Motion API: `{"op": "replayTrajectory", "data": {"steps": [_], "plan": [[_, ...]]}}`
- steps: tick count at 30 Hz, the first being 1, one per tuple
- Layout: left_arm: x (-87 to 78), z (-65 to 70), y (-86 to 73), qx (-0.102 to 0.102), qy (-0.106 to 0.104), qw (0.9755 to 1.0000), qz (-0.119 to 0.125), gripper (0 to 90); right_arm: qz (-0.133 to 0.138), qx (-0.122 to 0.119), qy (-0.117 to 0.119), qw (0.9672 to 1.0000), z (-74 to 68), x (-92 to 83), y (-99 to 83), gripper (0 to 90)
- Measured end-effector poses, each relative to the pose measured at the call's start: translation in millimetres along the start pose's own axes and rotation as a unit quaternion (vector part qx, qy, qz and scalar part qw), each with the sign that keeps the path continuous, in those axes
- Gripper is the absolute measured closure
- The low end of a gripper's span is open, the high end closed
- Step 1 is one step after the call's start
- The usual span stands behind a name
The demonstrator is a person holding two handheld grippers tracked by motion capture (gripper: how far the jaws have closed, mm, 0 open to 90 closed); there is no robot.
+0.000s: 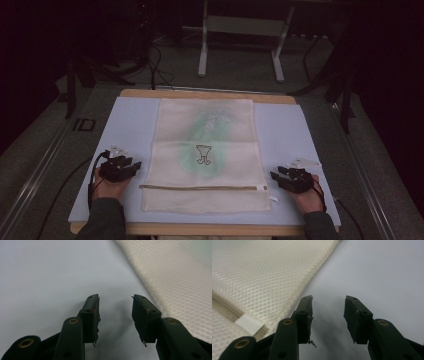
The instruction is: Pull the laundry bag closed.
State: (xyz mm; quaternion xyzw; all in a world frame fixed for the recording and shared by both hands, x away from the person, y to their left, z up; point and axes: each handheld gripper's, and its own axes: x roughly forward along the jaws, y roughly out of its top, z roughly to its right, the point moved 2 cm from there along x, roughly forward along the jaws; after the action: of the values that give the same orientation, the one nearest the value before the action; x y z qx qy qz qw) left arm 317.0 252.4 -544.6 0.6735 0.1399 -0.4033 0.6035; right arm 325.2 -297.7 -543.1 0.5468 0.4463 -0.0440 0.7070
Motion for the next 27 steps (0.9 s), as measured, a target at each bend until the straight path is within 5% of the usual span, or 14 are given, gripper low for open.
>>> {"op": "replayTrajectory", "data": {"steps": [4,16,27], "plan": [[-2.6,3.7,1.7,0.017,-0.018,0.9997,0.008,59.8,-0.001,-0.011,0.011,0.9999,-3.8,0.3,0.3,56.7],[-4.2,4.4,0.6,0.018,-0.062,0.9979,0.013,64.6,0.002,-0.012,0.025,0.9996,-6.8,-2.5,4.6,55.4],[-5.8,7.8,1.9,0.032,-0.080,0.9961,0.014,67.3,0.003,-0.027,0.045,0.9986,-21.4,-2.4,12.0,54.7]]}}
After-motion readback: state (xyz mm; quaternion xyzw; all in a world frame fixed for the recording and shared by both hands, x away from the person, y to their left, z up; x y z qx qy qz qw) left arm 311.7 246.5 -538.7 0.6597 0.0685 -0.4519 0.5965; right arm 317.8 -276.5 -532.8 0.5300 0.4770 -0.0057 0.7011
